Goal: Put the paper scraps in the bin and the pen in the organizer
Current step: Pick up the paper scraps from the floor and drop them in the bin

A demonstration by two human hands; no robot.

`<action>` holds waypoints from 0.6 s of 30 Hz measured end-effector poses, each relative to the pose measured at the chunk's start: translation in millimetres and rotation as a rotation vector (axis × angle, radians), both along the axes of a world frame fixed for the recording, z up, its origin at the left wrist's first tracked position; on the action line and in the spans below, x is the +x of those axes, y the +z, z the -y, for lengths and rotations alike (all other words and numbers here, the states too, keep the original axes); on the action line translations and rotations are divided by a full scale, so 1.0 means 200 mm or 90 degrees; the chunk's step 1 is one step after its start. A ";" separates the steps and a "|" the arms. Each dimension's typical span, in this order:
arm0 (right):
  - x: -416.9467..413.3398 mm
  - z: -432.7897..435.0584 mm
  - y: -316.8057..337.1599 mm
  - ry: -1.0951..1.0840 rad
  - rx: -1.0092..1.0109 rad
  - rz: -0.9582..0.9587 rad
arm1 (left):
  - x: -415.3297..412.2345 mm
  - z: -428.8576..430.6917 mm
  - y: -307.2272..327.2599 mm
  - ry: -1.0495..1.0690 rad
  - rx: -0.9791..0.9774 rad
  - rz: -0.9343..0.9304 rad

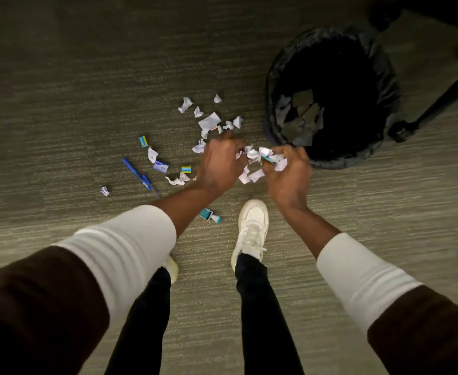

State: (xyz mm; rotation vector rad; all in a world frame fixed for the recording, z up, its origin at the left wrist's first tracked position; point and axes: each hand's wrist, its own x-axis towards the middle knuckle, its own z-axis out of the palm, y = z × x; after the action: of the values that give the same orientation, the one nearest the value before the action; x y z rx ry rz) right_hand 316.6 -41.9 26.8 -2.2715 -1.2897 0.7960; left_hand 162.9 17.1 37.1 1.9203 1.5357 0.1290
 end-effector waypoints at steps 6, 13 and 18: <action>0.33 -0.18 0.09 -0.084 -0.001 0.040 | 0.37 -0.19 0.11 0.032 -0.024 0.042; 0.55 -0.31 -0.01 -0.184 -0.052 -0.020 | 0.60 -0.34 0.01 0.113 -0.105 0.050; 0.54 -0.32 0.03 -0.157 -0.105 -0.033 | 0.65 -0.38 -0.03 0.066 -0.178 0.085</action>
State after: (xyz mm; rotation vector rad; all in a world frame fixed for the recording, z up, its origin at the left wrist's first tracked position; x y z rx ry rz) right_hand 425.2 22.0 33.3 -2.4594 -0.9269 0.8934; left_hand 292.9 92.6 32.1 1.5832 1.4795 0.0798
